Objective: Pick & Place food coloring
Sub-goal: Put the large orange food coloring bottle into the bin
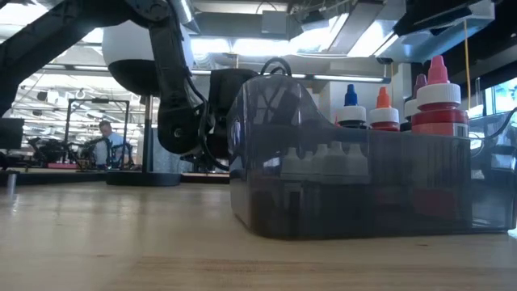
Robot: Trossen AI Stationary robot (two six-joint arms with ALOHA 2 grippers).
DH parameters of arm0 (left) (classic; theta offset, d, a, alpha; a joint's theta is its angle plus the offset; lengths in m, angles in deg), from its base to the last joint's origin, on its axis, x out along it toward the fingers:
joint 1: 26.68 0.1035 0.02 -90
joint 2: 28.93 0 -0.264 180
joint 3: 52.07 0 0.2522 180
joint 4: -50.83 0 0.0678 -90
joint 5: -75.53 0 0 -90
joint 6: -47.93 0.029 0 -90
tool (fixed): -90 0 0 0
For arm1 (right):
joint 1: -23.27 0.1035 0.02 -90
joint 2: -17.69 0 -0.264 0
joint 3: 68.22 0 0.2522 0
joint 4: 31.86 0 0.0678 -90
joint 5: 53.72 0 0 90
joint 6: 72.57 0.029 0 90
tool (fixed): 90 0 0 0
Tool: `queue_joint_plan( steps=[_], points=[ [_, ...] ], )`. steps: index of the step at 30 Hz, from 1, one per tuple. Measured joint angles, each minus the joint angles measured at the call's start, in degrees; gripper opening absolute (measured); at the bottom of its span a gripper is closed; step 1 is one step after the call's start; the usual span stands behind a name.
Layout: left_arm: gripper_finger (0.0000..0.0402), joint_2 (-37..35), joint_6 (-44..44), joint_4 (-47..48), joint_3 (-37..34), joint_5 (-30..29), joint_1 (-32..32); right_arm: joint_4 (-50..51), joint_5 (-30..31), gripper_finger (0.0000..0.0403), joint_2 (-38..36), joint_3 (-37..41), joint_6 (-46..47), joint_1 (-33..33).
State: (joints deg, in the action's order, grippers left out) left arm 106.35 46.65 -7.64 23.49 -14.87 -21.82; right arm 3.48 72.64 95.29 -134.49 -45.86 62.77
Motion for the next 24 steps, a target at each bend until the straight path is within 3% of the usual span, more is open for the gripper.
queue_joint_plan(
  steps=[4, 10, 14, 20, 24],
  points=[
    [0.013, -0.02, 0.0, 0.0, 0.0, -0.02, 0.0, 0.24, -2.73, 0.014, -0.34, 0.0, 0.03, -2.44],
    [0.013, -0.02, 0.0, 0.03, 0.0, 0.0, 0.0, 0.55, -5.83, 0.0217, -3.55, -0.02, -1.05, -8.54],
    [0.013, -0.02, 0.0, 0.04, 0.0, 0.0, 0.0, 5.76, -9.24, 0.0254, -6.58, -3.04, -4.89, -12.73],
    [0.013, -0.02, 0.0, 0.03, -0.02, 0.0, 0.0, 18.87, -13.8, 0.027, -6.29, -12.38, -8.08, -21.64],
    [0.013, -0.02, 0.02, 0.05, -0.02, 0.0, 0.0, 24.14, -20.92, 0.0271, -3.34, -15.47, -12.1, -29.28]
  ],
)
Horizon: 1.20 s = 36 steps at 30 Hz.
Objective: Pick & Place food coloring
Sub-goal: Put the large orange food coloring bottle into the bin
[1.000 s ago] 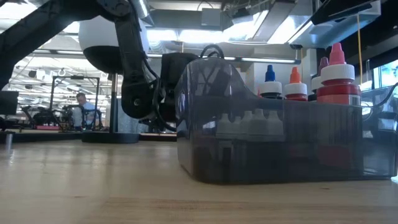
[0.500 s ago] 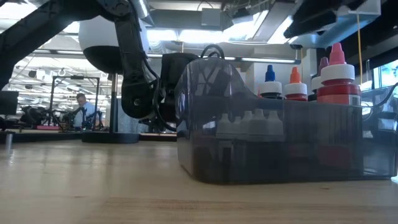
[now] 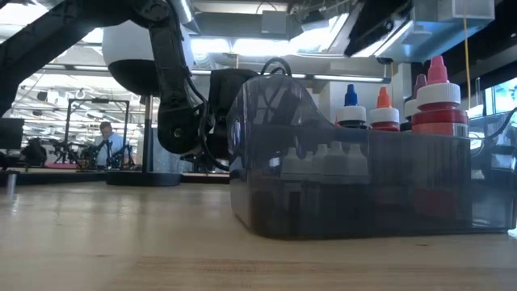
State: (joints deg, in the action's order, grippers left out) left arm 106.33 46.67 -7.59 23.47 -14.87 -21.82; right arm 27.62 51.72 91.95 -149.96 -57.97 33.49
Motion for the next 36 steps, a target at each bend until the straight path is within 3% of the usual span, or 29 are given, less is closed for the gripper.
queue_joint_plan(
  steps=[3, 9, 23, 28, 36],
  points=[
    [0.013, 0.0, 0.0, 0.04, 0.0, 0.0, 0.0, 1.82, -5.26, 0.0271, 2.42, -0.16, -0.65, -4.54],
    [0.013, -0.02, 0.03, 0.07, 0.0, 0.0, 0.0, 3.35, -5.92, 0.0271, 7.88, -0.16, -5.9, -9.18],
    [0.0131, -0.07, -1.88, 0.41, 0.0, 0.0, 0.0, 2.67, -12.32, 0.0271, 16.74, -0.13, -12.32, -12.7],
    [0.0165, -0.07, -0.54, 0.44, 0.0, 0.0, -0.14, 2.15, -12.31, 0.0264, 18.3, -0.11, -13.2, -13.55],
    [0.0219, -0.09, -0.5, 0.4, 0.0, 0.0, -0.26, 1.05, -12.54, 0.022, 19.75, -0.11, -13.85, -13.88]
  ],
)
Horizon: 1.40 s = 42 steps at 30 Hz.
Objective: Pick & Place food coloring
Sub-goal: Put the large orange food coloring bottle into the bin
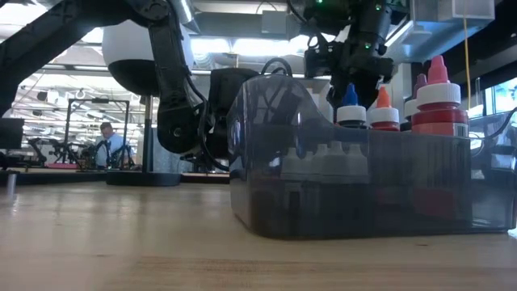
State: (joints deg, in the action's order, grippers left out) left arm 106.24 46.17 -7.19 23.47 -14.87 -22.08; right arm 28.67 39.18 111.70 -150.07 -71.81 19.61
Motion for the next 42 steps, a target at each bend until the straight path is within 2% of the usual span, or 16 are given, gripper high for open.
queue_joint_plan(
  steps=[9, 19, 25, 29, 34, 38, 42],
  points=[
    [0.0217, 0.0, 0.0, 0.02, 0.0, 0.0, 0.0, -0.1, -0.02, 0.0194, 1.43, 0.0, 0.11, 0.02],
    [0.0217, 0.0, 0.0, 0.02, 0.0, 0.0, 0.0, -0.77, -1.84, 0.0123, 1.45, 0.02, -1.08, 0.0],
    [0.0217, 0.0, 0.0, 0.03, 0.0, -0.02, 0.0, -0.77, -2.68, 0.0128, 1.43, 0.02, -0.8, 0.02],
    [0.0217, 0.0, 0.0, 0.04, 0.0, 0.0, 0.0, 0.36, -0.32, 0.0128, 1.43, -0.38, 0.26, 0.07],
    [0.0217, 0.0, 0.02, 0.71, 0.0, -0.02, 0.0, 4.32, 0.01, 0.0123, 1.45, -5.02, 0.48, 0.41],
    [0.0217, 0.0, 0.02, 1.84, 0.0, -0.02, 0.0, 10.51, 0.64, 0.0123, 1.45, -11.66, 1.34, 2.29],
    [0.0217, 0.0, 0.02, 2.89, -0.02, -0.12, 0.0, 20.45, 7.27, 0.0123, 1.43, -19.48, 4.92, 5.29]
  ],
)
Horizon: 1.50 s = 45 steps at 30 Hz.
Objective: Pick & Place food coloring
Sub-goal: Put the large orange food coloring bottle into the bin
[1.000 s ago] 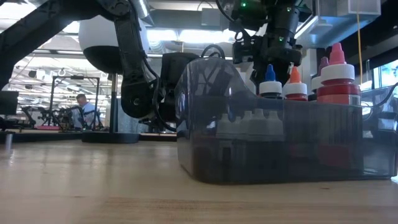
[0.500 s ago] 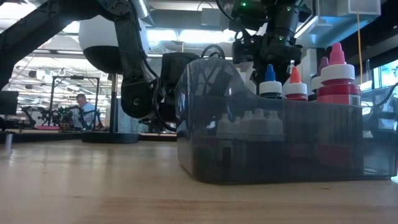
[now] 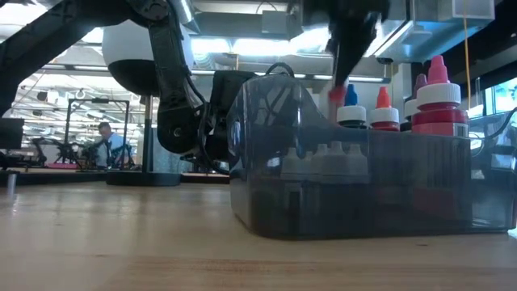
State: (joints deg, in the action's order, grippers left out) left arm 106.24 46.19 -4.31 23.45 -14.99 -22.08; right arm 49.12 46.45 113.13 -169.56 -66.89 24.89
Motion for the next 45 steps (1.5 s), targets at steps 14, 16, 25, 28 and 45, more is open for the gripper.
queue_joint_plan(
  steps=[14, 16, 25, 28, 45],
  points=[
    [0.0217, 0.0, 0.0, 0.12, 0.0, -0.12, 0.0, 7.02, 2.43, 0.0123, -0.07, -12.59, 18.31, 21.5],
    [0.0217, 0.0, 0.0, 0.15, 0.0, -0.12, 0.0, 3.49, 2.63, 0.0123, -0.01, -12.02, 19.75, 24.67],
    [0.0217, 0.0, -0.01, 0.2, 0.0, -0.12, 0.0, -5.36, 3.66, 0.0124, 5.96, -11.8, 18.21, 30.94],
    [0.0217, 0.0, -0.02, 0.45, 0.0, -0.12, 0.0, -5.17, 3.54, 0.0127, 9.81, -11.75, 16.67, 30.95],
    [0.0217, 0.0, -0.46, 0.61, 0.0, -0.1, 0.0, 1.17, 2.85, 0.0127, 16.74, -11.73, 19.63, 31.23]
  ],
)
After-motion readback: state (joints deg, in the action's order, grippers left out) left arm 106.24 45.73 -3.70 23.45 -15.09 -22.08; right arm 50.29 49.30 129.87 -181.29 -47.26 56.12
